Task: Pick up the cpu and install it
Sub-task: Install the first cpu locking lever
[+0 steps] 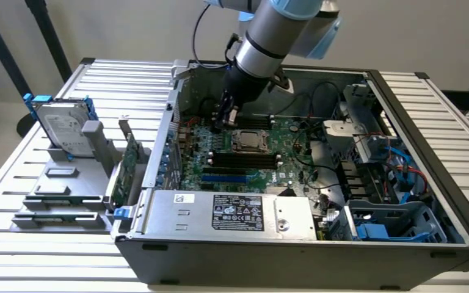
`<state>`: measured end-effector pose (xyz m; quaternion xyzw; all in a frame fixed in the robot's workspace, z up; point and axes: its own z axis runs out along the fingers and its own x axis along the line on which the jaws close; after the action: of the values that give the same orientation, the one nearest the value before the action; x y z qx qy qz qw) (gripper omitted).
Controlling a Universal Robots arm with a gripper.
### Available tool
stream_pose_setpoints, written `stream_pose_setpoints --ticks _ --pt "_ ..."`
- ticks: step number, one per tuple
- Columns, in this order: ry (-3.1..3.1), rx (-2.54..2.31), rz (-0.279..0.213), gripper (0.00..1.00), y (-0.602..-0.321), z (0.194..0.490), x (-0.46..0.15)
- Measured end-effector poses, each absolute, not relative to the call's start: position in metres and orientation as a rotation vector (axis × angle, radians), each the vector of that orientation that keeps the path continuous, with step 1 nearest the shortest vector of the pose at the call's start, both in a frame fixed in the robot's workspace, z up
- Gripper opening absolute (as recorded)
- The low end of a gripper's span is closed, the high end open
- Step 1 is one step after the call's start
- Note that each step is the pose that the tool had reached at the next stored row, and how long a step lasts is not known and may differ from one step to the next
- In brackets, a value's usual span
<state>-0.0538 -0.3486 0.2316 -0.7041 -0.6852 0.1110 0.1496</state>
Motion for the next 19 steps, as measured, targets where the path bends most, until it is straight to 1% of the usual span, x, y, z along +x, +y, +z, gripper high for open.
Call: stream_pose_setpoints --ticks 9,19 --pt "-1.909 -2.060 0.289 0.11 -0.3490 0.2320 -0.0643" --pt "-1.778 -2.139 0.235 0.11 -0.3490 0.2324 -0.0657"
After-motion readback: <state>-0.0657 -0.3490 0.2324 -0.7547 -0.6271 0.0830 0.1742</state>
